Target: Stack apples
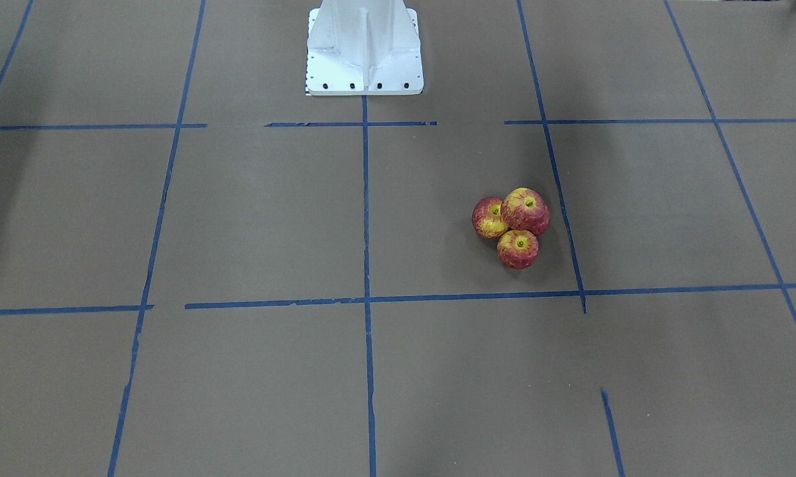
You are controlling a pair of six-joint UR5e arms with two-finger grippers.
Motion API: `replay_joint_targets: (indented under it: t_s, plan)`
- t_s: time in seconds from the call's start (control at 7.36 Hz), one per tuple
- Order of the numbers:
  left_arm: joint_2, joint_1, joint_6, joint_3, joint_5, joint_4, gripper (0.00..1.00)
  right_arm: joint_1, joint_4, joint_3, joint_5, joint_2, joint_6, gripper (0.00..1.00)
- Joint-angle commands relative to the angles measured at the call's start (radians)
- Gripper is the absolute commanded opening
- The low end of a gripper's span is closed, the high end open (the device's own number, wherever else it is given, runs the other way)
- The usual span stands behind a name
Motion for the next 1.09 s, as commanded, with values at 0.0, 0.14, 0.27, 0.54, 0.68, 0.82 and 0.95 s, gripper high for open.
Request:
replay_joint_targets:
  t_s: [0.0, 0.14, 0.27, 0.54, 0.68, 0.82, 0.95]
  plan:
    - [-0.01, -0.001, 0.0, 0.019, 0.003, 0.003, 1.0, 0.0, 0.0, 0.0, 0.0, 0.0, 0.0, 1.0]
    - [-0.013, 0.001, 0.003, 0.057, -0.001, -0.015, 1.0, 0.0, 0.0, 0.0, 0.0, 0.0, 0.0, 1.0]
    - [-0.013, -0.001, 0.001, 0.047, -0.001, -0.015, 1.0, 0.0, 0.0, 0.0, 0.0, 0.0, 0.0, 1.0]
    - [-0.027, 0.001, 0.001, 0.054, -0.001, -0.017, 1.0, 0.0, 0.0, 0.0, 0.0, 0.0, 0.0, 1.0]
    - [-0.025, 0.001, 0.0, 0.056, 0.003, -0.015, 1.0, 0.0, 0.0, 0.0, 0.0, 0.0, 0.0, 1.0]
    - [-0.021, 0.001, 0.0, 0.06, 0.008, -0.014, 1.0, 0.0, 0.0, 0.0, 0.0, 0.0, 0.0, 1.0]
    - [-0.021, 0.002, 0.0, 0.076, 0.009, -0.012, 1.0, 0.0, 0.0, 0.0, 0.0, 0.0, 0.0, 1.0]
